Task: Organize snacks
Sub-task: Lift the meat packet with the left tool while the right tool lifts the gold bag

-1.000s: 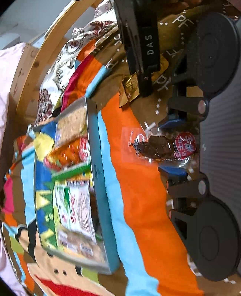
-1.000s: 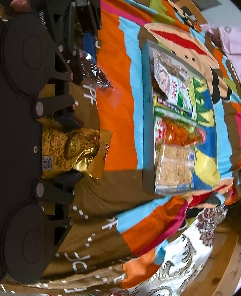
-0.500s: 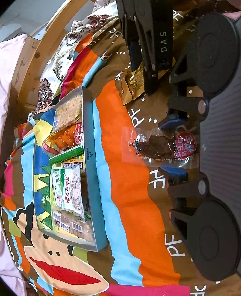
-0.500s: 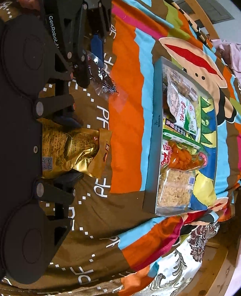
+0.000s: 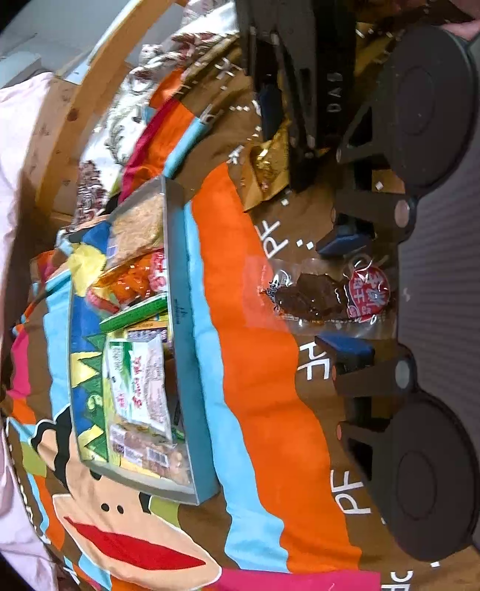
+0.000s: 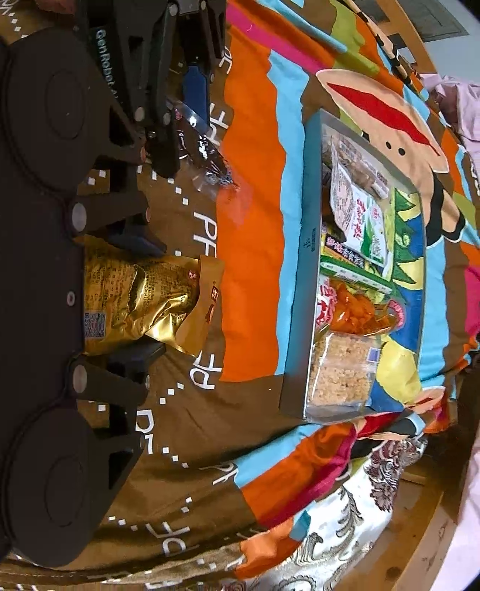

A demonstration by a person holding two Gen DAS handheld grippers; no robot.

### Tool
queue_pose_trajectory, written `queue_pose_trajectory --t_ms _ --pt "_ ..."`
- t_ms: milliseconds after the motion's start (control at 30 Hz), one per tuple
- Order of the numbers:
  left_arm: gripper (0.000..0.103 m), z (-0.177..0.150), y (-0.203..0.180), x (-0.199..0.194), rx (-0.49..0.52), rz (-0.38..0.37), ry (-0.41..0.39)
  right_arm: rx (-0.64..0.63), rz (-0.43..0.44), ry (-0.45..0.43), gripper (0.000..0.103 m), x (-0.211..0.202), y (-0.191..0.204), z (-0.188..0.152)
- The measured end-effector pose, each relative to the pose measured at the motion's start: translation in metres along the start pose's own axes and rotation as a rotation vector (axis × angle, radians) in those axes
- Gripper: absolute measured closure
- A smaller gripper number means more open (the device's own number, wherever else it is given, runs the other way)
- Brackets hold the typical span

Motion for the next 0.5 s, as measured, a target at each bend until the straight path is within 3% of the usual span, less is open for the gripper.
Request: queue_pose_trajectory --t_ms 100,500 --pt "0.053 0.0 -0.001 -0.01 -0.027 -0.025 -0.028 0.007 -0.006 -0.029 0.051 -0.009 0.002 0.0" --pt "0.053 -0.003 0.002 -0.042 -0.065 0.008 -0.121 0.032 -0.016 -0.203 0.051 -0.05 0.013 0.006"
Point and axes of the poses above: each gripper's, at about its wrist camera, not at the fingertips, and x roughly the way its jaws point, y to its left, z to its top, the point moved 7 cm from there along x, roughly the way its jaws point
